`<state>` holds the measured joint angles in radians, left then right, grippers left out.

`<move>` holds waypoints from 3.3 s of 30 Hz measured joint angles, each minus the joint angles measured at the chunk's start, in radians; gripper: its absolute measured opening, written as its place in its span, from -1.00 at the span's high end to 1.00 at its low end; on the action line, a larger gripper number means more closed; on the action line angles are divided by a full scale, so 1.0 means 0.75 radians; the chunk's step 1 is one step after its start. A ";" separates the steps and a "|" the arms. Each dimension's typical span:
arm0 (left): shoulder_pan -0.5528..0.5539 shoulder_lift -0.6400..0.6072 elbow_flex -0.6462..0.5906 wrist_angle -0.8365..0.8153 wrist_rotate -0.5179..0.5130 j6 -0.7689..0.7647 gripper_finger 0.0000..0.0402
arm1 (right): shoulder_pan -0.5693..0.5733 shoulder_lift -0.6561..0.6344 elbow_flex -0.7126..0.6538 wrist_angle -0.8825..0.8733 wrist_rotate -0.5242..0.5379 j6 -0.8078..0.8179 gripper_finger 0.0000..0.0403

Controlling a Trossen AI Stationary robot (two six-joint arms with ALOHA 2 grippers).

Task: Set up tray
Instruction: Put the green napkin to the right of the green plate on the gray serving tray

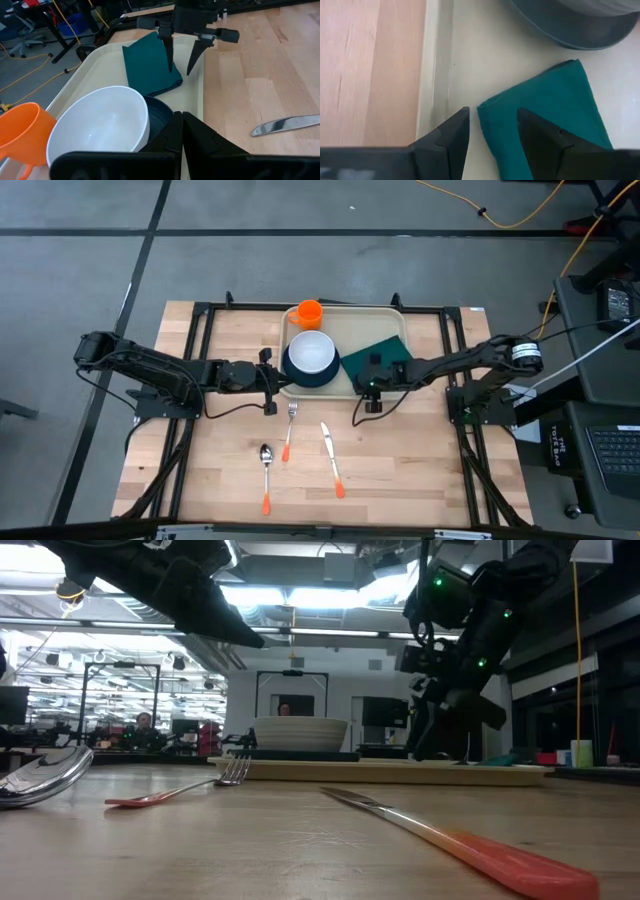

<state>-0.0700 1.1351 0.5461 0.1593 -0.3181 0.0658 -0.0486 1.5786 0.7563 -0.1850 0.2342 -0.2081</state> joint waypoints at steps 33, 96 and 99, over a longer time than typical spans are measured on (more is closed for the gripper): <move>0.000 0.000 0.000 -0.004 0.002 0.000 0.97 | -0.001 0.130 0.000 0.124 0.055 0.021 0.16; -0.001 0.000 0.000 -0.005 0.002 0.000 0.99 | -0.140 -0.081 0.000 -0.035 0.115 -0.653 0.94; -0.001 0.000 0.000 0.001 0.002 0.000 0.98 | -0.165 -0.104 0.000 -0.012 0.079 -0.738 0.94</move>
<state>-0.0704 1.1351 0.5461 0.1603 -0.3164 0.0658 -0.1721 1.5004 0.7563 -0.1937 0.2938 -0.7615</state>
